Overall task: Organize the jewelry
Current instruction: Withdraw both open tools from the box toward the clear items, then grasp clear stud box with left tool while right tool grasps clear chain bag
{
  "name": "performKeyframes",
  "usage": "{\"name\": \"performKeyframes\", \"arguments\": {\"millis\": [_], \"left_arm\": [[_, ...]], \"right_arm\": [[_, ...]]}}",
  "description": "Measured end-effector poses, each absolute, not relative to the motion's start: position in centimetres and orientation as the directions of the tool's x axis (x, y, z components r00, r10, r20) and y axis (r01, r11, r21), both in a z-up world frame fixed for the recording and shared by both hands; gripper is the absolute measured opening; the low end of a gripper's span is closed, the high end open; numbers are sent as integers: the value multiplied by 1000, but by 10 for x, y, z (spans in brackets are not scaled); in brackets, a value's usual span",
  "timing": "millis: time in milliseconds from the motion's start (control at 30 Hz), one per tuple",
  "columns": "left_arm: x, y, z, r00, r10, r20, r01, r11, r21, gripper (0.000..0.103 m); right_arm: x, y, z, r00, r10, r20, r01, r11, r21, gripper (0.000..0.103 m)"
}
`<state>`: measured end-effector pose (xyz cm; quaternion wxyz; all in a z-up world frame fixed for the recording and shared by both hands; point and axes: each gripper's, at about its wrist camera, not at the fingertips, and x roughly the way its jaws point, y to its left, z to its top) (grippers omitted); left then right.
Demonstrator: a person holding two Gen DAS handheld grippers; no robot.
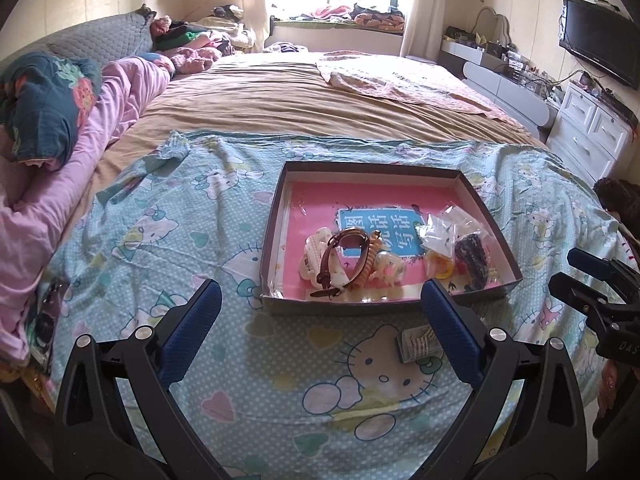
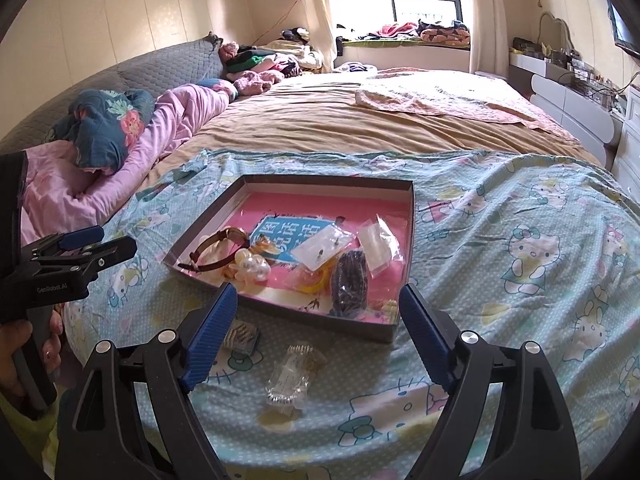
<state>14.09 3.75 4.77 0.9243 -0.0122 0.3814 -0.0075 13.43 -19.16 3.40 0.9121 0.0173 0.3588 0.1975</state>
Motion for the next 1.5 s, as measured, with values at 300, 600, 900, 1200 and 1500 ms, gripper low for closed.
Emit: {"name": "performKeyframes", "arguments": {"millis": [300, 600, 900, 1200, 1500], "left_arm": [[134, 36, 38, 690, -25, -723, 12, 1000, -23, 93], [135, 34, 24, 666, -27, -746, 12, 1000, -25, 93], [140, 25, 1, 611, -90, -786, 50, 996, -75, 93], [149, 5, -23, 541, -191, -819, 112, 982, -154, 93], [164, -25, -47, 486, -252, -837, 169, 967, -193, 77]], "right_arm": [[127, -180, 16, 617, 384, -687, -376, 911, 172, 82], [124, -173, -4, 577, 379, -724, -389, 906, 164, 82], [131, -161, -39, 514, 355, -781, -405, 903, 144, 81], [143, -157, -69, 441, 383, -812, -420, 887, 190, 37], [140, -195, -54, 476, 403, -782, -365, 899, 241, 32]]}}
